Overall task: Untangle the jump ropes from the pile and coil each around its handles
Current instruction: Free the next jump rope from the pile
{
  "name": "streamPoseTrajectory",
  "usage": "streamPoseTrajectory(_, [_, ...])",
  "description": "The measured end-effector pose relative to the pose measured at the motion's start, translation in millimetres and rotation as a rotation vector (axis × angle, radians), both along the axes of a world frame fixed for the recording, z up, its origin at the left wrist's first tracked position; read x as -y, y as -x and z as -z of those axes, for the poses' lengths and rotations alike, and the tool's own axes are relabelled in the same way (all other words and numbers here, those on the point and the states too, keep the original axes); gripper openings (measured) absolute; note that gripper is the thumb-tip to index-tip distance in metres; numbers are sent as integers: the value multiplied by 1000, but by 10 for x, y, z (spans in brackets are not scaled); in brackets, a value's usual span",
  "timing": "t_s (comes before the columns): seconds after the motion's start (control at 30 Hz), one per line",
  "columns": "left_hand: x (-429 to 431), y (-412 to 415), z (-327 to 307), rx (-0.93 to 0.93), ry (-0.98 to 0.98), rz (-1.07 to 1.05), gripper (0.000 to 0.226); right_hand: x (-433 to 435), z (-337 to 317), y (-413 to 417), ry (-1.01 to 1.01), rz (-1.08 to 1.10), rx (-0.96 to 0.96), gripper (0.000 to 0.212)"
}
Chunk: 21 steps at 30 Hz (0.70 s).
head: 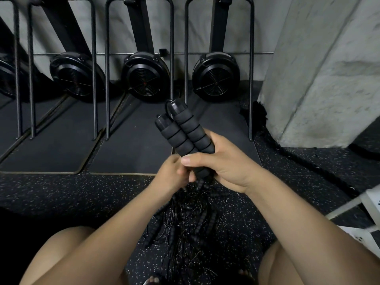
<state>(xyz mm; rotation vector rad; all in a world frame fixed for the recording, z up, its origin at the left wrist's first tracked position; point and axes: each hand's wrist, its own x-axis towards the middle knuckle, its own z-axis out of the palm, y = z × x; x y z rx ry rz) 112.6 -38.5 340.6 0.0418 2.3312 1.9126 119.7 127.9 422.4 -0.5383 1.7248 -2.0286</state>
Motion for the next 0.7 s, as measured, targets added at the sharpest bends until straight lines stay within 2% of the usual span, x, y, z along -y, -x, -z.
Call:
streamPoseTrajectory(0.07, [-32, -49, 19, 6, 71, 86, 5, -28, -19, -3, -23, -22, -11, 44])
streamPoseTrajectory(0.1, [-63, -53, -1, 20, 81, 86, 9, -56, -26, 14, -43, -13, -19, 45])
streamPoseTrajectory(0.13, [-81, -52, -32, 21, 133, 93, 18, -93, -27, 44, -62, 2, -25, 45])
streamPoseTrajectory(0.23, [-97, -53, -134, 69, 79, 109, 49, -240, -22, 163, -122, 70, -39, 47])
streamPoseTrajectory(0.33, [3, -71, -229, 36, 126, 151, 67, -364, 14, 272, -271, 170, -94, 68])
streamPoseTrajectory(0.43, [110, -65, -261, -29, 174, 172, 60, -470, 138, 424, -503, 258, -186, 85])
streamPoseTrajectory(0.53, [173, -42, -274, -59, 184, 183, 47, -551, 296, 556, -758, 248, -222, 84])
streamPoseTrajectory(0.6, [209, -33, -290, -73, 138, 180, 44, -544, 372, 558, -869, 150, -174, 74])
streamPoseTrajectory(0.7, [248, -2, -293, -76, 7, 162, 45, -475, 444, 474, -970, -149, -78, 54])
